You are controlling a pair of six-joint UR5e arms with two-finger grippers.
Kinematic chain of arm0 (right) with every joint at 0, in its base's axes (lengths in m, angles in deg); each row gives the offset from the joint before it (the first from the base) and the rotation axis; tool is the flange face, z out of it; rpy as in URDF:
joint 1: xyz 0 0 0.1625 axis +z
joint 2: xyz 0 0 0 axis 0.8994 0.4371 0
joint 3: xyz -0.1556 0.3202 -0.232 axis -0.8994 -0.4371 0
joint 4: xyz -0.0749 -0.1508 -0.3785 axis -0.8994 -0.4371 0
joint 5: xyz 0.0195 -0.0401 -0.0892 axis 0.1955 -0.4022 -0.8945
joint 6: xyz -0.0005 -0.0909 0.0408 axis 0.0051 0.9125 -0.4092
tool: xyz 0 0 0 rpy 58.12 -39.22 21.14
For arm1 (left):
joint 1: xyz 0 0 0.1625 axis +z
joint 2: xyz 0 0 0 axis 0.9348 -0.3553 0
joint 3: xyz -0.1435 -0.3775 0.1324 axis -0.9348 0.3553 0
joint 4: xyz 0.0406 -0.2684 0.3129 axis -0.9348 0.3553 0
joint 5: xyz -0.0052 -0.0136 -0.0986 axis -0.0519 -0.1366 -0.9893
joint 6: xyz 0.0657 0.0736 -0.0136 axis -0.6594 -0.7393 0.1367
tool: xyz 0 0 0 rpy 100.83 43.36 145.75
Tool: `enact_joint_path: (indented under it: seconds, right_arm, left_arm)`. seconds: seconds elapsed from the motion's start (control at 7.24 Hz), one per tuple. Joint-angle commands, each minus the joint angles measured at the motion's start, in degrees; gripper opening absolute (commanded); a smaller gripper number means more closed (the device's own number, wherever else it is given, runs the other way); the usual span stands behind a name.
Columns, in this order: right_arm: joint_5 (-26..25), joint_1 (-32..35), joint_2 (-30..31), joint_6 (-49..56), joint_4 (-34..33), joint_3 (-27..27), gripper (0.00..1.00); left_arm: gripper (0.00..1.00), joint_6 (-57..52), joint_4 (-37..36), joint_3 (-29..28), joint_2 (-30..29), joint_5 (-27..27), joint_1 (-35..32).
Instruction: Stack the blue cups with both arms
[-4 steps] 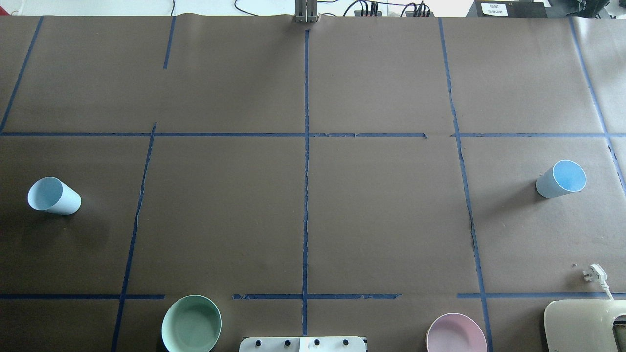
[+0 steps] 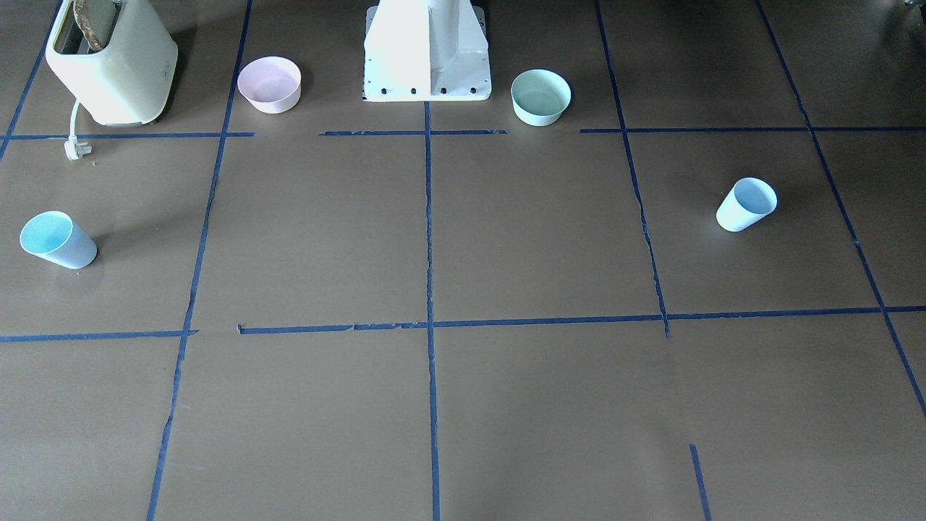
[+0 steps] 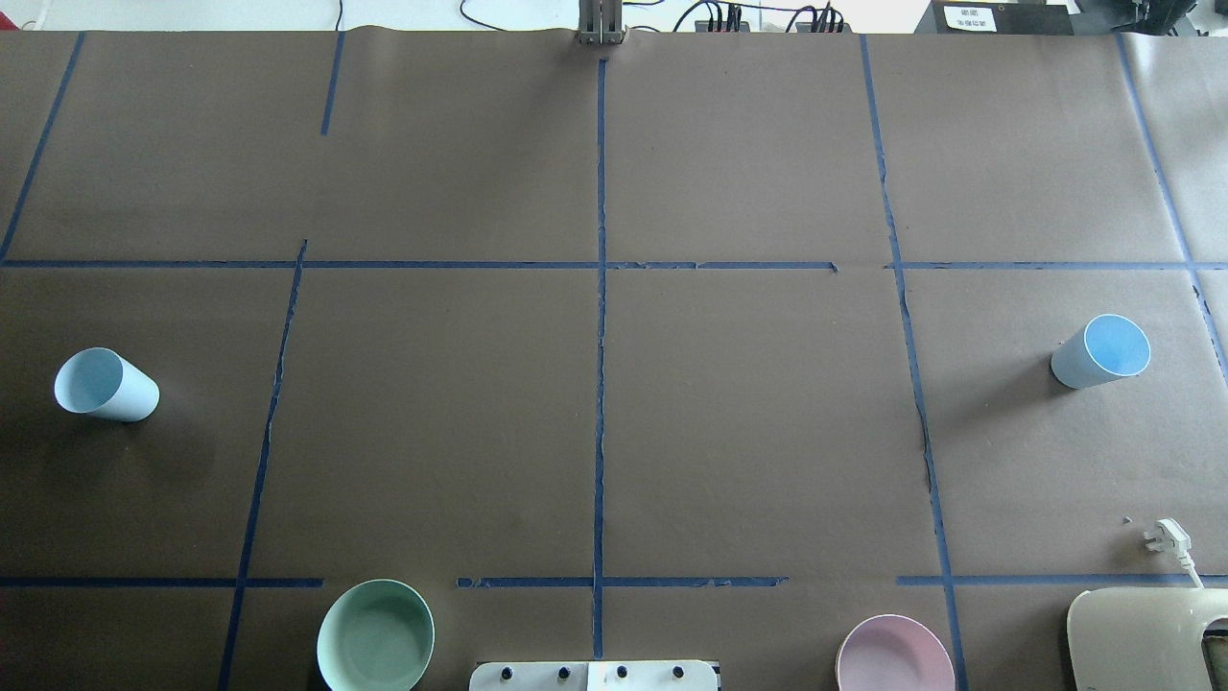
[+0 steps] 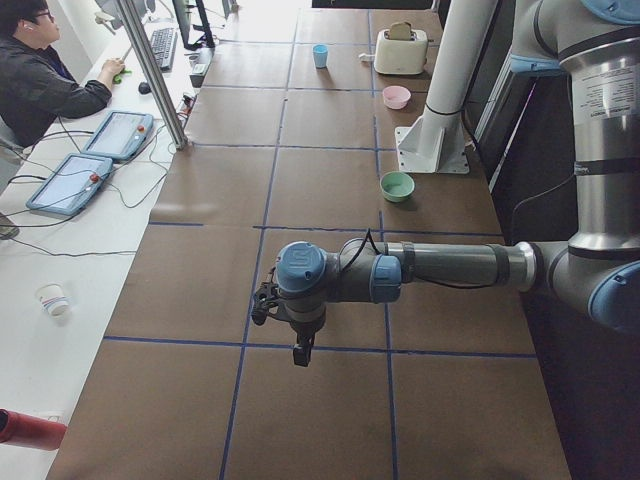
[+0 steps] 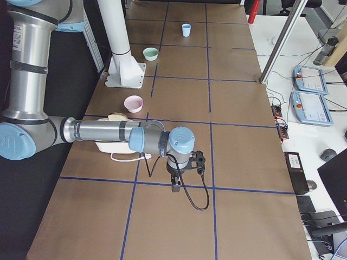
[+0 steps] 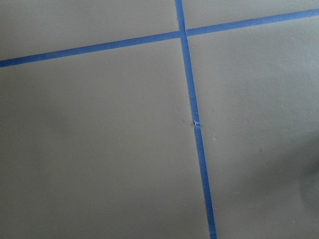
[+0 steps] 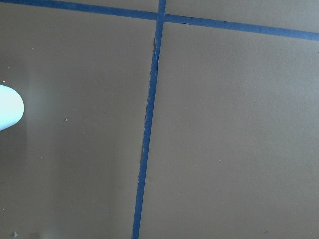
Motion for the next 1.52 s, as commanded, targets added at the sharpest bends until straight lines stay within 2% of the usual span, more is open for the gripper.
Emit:
enact_joint_path:
  seconds: [0.0, 0.28, 0.55, 0.69, 0.83, 0.97, 1.11, 1.38]
  right_arm:
    - [0.0, -0.2, -0.1, 0.0, 0.0, 0.1, 1.00]
    - [0.0, -0.3, -0.1, 0.0, 0.0, 0.3, 1.00]
    - [0.0, -0.4, -0.1, 0.0, 0.0, 0.3, 1.00]
    - [0.0, -0.4, -0.1, -0.1, 0.0, 0.3, 1.00]
    - [0.1, -0.4, -0.1, -0.1, 0.0, 0.4, 1.00]
    - [0.9, -0.5, -0.1, 0.0, 0.0, 0.3, 1.00]
    - [0.9, -0.5, -0.1, 0.0, 0.0, 0.3, 1.00]
    - [0.9, -0.5, -0.1, 0.0, 0.0, 0.3, 1.00]
  left_arm:
    - [1.00, 0.2, 0.5, 0.1, -4.3, -0.1, 0.2]
    - [1.00, 0.4, 1.2, 0.2, -6.0, -1.2, 0.2]
    - [1.00, 2.6, 7.7, 0.2, -5.2, -1.2, 2.3]
    - [1.00, 13.3, 13.2, 0.2, -4.5, -1.0, 5.7]
    - [1.00, 29.1, 22.0, 0.0, -4.3, -0.3, 12.1]
    - [1.00, 39.8, 27.1, 0.1, -4.2, 2.2, 17.2]
    - [1.00, 47.8, 31.2, 0.1, -3.7, 4.5, 22.1]
    - [1.00, 55.2, 34.4, 0.1, -3.4, 7.2, 28.4]
